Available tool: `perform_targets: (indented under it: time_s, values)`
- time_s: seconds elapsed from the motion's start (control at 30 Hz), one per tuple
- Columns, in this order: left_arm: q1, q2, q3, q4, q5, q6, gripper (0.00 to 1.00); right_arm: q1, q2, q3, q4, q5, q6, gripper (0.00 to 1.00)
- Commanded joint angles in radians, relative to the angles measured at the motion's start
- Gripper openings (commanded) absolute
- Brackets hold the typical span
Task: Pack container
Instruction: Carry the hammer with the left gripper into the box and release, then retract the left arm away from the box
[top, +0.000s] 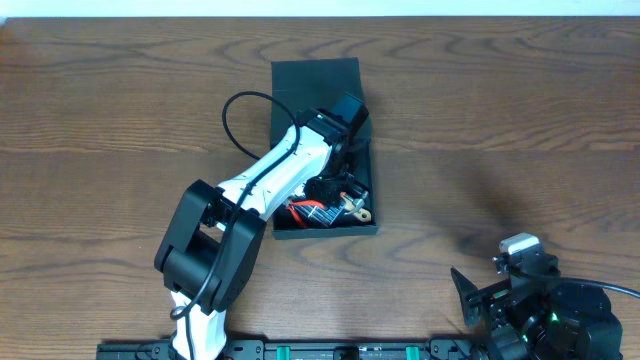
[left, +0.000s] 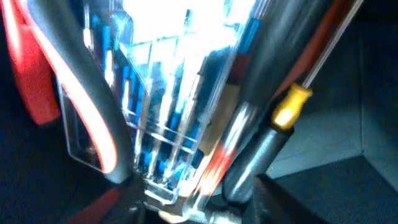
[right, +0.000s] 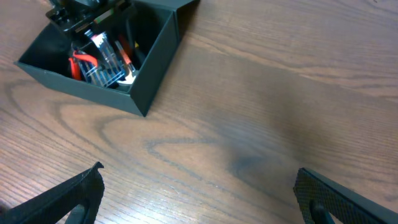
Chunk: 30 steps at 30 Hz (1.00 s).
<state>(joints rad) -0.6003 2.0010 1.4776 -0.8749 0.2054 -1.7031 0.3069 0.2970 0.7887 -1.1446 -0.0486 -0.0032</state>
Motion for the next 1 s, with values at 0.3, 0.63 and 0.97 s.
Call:
perform_targets:
  time_s: [0.3, 0.63, 0.97]
  values:
    - [-0.001, -0.208, -0.002, -0.013, -0.084, 0.038, 0.65, -0.007, -0.003, -0.001, 0.0, 0.004, 0.017, 0.99]
    - [0.05, -0.584, -0.002, -0.017, -0.224, 0.679, 0.99, -0.007, -0.003, -0.001, 0.0, 0.004, 0.017, 0.99]
    - [0.159, -0.839, -0.001, -0.121, -0.225, 1.089, 0.99, -0.007, -0.003, -0.001, 0.0, 0.004, 0.017, 0.99]
